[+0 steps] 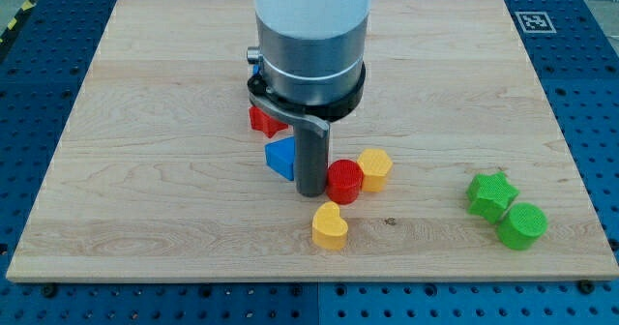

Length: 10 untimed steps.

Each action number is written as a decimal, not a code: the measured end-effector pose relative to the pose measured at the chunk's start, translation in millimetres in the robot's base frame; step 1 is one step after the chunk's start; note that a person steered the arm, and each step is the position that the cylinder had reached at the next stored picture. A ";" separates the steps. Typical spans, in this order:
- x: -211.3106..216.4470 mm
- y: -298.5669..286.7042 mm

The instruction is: Separate red star and yellow hexagon

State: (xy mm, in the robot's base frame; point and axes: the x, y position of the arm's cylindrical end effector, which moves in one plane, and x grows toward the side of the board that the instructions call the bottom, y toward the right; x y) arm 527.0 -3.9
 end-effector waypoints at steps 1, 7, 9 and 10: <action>-12.8 -2.4; -11.1 99.0; -1.7 100.1; -0.7 83.3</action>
State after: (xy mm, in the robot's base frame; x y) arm 526.3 79.5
